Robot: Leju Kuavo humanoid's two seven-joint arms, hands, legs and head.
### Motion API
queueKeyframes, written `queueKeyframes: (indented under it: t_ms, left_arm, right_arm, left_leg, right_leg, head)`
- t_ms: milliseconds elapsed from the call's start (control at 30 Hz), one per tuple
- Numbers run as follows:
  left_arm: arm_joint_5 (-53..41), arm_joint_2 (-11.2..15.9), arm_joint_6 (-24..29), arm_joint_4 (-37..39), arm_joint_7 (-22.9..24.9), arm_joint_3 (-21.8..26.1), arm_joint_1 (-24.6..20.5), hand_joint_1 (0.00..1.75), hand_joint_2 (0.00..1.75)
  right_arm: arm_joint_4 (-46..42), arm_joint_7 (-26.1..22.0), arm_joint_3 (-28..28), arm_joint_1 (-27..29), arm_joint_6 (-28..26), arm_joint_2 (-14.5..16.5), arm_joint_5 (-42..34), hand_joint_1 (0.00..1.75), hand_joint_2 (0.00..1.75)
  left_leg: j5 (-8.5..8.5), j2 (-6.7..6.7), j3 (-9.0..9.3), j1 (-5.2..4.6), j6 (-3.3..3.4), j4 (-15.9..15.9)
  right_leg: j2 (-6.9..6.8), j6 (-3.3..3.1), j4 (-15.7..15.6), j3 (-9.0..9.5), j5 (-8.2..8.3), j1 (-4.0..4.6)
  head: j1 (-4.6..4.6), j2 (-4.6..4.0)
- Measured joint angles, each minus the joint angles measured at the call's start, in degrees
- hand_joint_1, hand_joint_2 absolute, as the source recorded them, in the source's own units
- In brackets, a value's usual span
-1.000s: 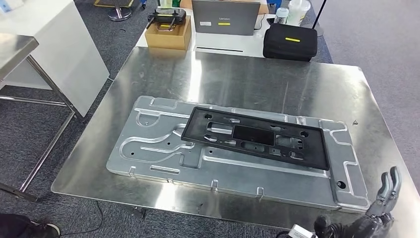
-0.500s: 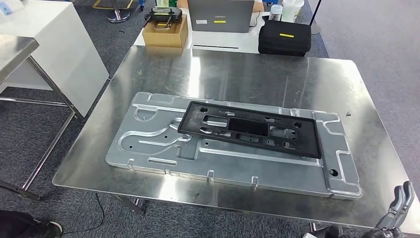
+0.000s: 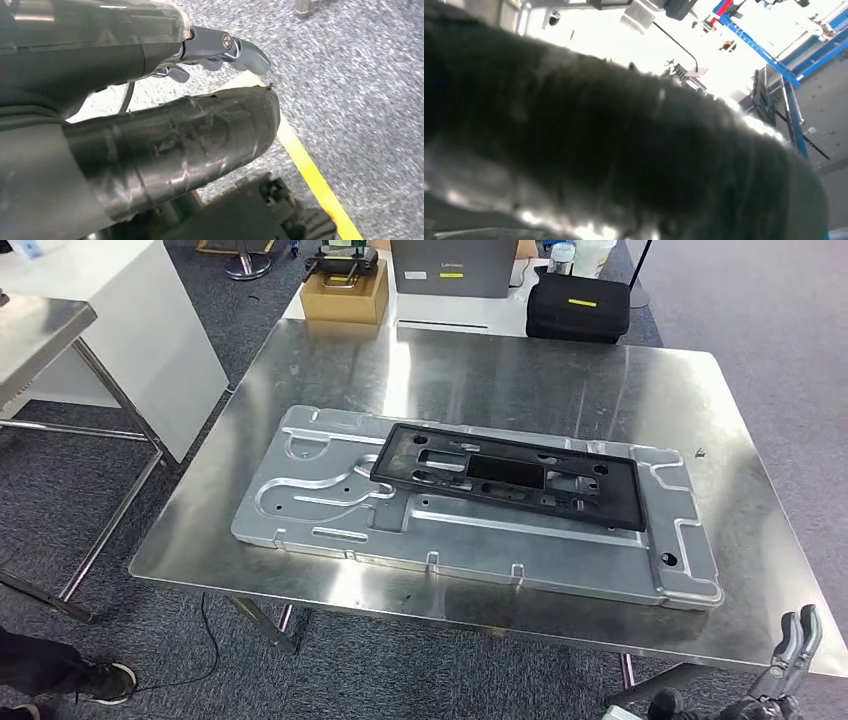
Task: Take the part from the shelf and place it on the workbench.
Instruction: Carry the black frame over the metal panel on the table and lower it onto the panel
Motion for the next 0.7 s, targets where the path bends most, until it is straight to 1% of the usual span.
queueKeyframes:
  t_ms: [33,67,100,133,167,200,233,267,300,333,367,400,433,467,500,533,567,600,633,667,700]
  left_arm:
    - [0.04,0.0,-0.01,0.0,0.01,0.06,0.0,0.0,0.0]
    - [0.08,0.0,-0.03,0.0,0.02,0.13,-0.04,0.0,0.0]
    - [0.1,-0.01,-0.05,0.0,0.02,0.2,-0.1,0.0,0.0]
    - [0.12,0.0,-0.07,0.0,0.02,0.26,-0.11,0.0,0.0]
    - [0.15,0.01,-0.08,0.0,0.02,0.32,-0.09,0.0,0.0]
    - [0.18,0.02,-0.08,0.0,0.02,0.36,-0.06,0.0,0.0]
    - [0.2,0.03,-0.08,0.0,0.02,0.39,-0.05,0.0,0.0]
    - [0.22,0.04,-0.08,0.0,0.02,0.41,-0.04,0.0,0.0]
    - [0.22,0.04,-0.08,0.0,0.02,0.42,-0.05,0.0,0.0]
    - [0.22,0.04,-0.08,0.0,0.02,0.43,-0.05,0.0,0.0]
    - [0.22,0.04,-0.08,0.0,0.01,0.43,-0.04,0.0,0.0]
    - [0.22,0.04,-0.08,0.0,0.01,0.43,-0.05,0.0,0.0]
    - [0.23,0.04,-0.07,0.0,0.0,0.43,-0.06,0.0,0.0]
    - [0.24,0.04,-0.07,0.0,0.0,0.43,-0.07,0.0,0.0]
    - [0.25,0.05,-0.06,0.0,0.0,0.44,-0.06,0.0,0.0]
    - [0.25,0.06,-0.06,0.0,0.0,0.45,-0.04,0.0,0.0]
    - [0.26,0.07,-0.06,0.0,0.0,0.45,0.01,0.0,0.0]
    - [0.26,0.08,-0.06,0.0,0.0,0.46,0.05,0.0,0.0]
    - [0.27,0.09,-0.06,0.0,0.0,0.47,0.07,0.0,0.0]
    - [0.27,0.09,-0.06,0.0,0.01,0.47,0.08,0.0,0.0]
    - [0.27,0.09,-0.06,0.0,0.01,0.48,0.09,0.0,0.0]
  right_arm:
    - [0.09,-0.02,0.0,-0.02,0.0,0.0,0.02,0.0,0.0]
    - [0.2,-0.03,0.0,-0.08,0.0,0.0,0.05,0.0,0.0]
    - [0.35,-0.04,0.0,-0.17,0.0,0.0,0.09,0.0,0.0]
    - [0.52,-0.04,0.0,-0.27,0.0,0.0,0.12,0.0,0.0]
    - [0.75,-0.05,0.0,-0.39,0.0,0.0,0.15,0.0,0.0]
    - [1.0,-0.05,0.0,-0.5,0.0,0.0,0.16,0.0,0.0]
    - [1.25,-0.06,0.0,-0.62,0.0,0.0,0.17,0.0,0.0]
    - [1.5,-0.06,0.0,-0.77,0.0,0.0,0.17,0.0,0.0]
    - [1.7,-0.06,0.0,-0.91,0.0,0.0,0.17,0.0,0.0]
    - [1.86,-0.06,0.0,-1.11,0.0,0.0,0.17,0.0,0.0]
    - [1.99,-0.07,0.0,-1.3,0.0,0.01,0.16,0.0,0.0]
    - [2.08,-0.08,0.0,-1.44,0.0,0.02,0.15,0.0,0.0]
    - [2.15,-0.09,0.0,-1.55,0.0,0.03,0.14,0.0,0.0]
    - [2.21,-0.1,0.0,-1.58,0.0,0.07,0.13,0.0,0.0]
    - [2.27,-0.1,0.0,-1.62,0.0,0.11,0.11,0.0,0.0]
    - [2.33,-0.1,0.0,-1.68,0.0,0.17,0.12,0.0,0.0]
    - [2.38,-0.1,0.0,-1.74,0.0,0.27,0.12,0.0,0.0]
    - [2.42,-0.1,0.0,-1.78,0.0,0.36,0.13,0.0,0.0]
    - [2.47,-0.1,0.0,-1.81,0.0,0.43,0.13,0.0,0.0]
    - [2.54,-0.1,0.0,-1.81,0.0,0.48,0.1,0.0,0.0]
    - [2.64,-0.1,0.0,-1.81,0.0,0.48,0.06,0.0,0.0]
  left_leg:
    - [0.6,0.11,-0.33,0.07,0.42,-0.15]
    - [1.24,0.25,-0.81,0.16,0.84,-0.32]
    - [1.76,0.39,-1.41,0.19,1.15,-0.33]
    - [2.21,0.44,-2.11,0.13,1.38,-0.25]
    - [2.66,0.49,-2.78,0.06,1.48,-0.12]
    - [3.11,0.54,-3.5,0.0,1.46,0.04]
    - [3.54,0.56,-4.22,-0.05,1.39,0.25]
    - [3.93,0.57,-4.94,-0.07,1.27,0.53]
    - [4.24,0.54,-5.64,-0.07,1.12,0.87]
    - [4.48,0.5,-6.25,-0.11,0.91,1.23]
    - [4.71,0.47,-6.7,-0.17,0.63,1.54]
    - [4.95,0.45,-6.97,-0.22,0.31,1.77]
    - [5.24,0.45,-7.16,-0.24,-0.04,1.86]
    - [5.57,0.45,-7.25,-0.21,-0.4,1.86]
    - [5.68,0.42,-7.39,-0.12,-0.74,2.01]
    - [5.1,0.34,-7.72,-0.03,-1.06,2.47]
    - [3.5,0.26,-8.28,0.05,-1.37,3.8]
    - [1.0,0.18,-9.07,0.16,-1.62,6.18]
    - [-1.9,0.13,-10.02,0.23,-1.84,9.4]
    - [-4.31,0.12,-10.84,0.3,-2.0,12.94]
    - [-5.51,0.12,-11.23,0.36,-2.12,15.76]
  right_leg:
    - [0.09,0.27,0.58,-0.28,-0.82,-0.09]
    - [0.18,0.5,2.07,-0.85,-2.6,-0.16]
    - [0.25,0.66,4.6,-1.66,-5.24,-0.28]
    - [0.26,0.86,7.91,-2.57,-8.02,-0.32]
    - [0.26,1.06,11.34,-3.32,-10.14,-0.36]
    - [0.25,1.23,13.84,-3.51,-11.07,-0.41]
    - [0.25,1.33,14.75,-2.91,-10.82,-0.46]
    - [0.25,1.35,13.39,-1.16,-9.57,-0.52]
    - [0.25,1.31,10.23,1.48,-8.09,-0.57]
    - [0.28,1.16,6.2,4.39,-7.43,-0.55]
    - [0.33,0.9,2.68,6.7,-7.13,-0.44]
    - [0.39,0.62,0.35,8.0,-7.32,-0.3]
    - [0.44,0.28,-0.72,8.38,-7.62,-0.08]
    - [0.45,-0.13,-0.88,8.12,-7.34,0.05]
    - [0.36,-0.57,-1.08,7.8,-6.96,0.0]
    - [0.26,-1.08,-1.18,7.39,-6.48,-0.06]
    - [0.14,-1.62,-1.32,6.84,-5.94,-0.16]
    - [0.03,-2.03,-1.4,6.18,-5.38,-0.21]
    - [-0.02,-2.29,-1.38,5.47,-4.85,-0.13]
    - [-0.07,-2.44,-1.31,4.7,-4.3,-0.05]
    - [-0.11,-2.44,-1.22,3.9,-3.74,0.04]
  head:
    - [0.03,0.0]
    - [0.05,0.0]
    - [0.05,0.0]
    - [0.08,0.0]
    - [0.07,0.0]
    - [0.07,0.0]
    - [0.05,0.0]
    - [0.05,0.0]
    - [0.05,0.0]
    - [0.05,0.0]
    - [0.03,0.0]
    - [0.03,0.0]
    - [0.01,0.0]
    - [0.01,0.0]
    - [0.03,0.0]
    - [0.01,0.0]
    - [-0.02,0.0]
    - [-0.08,0.0]
    - [-0.13,0.0]
    - [-0.18,0.0]
    - [-0.18,0.0]
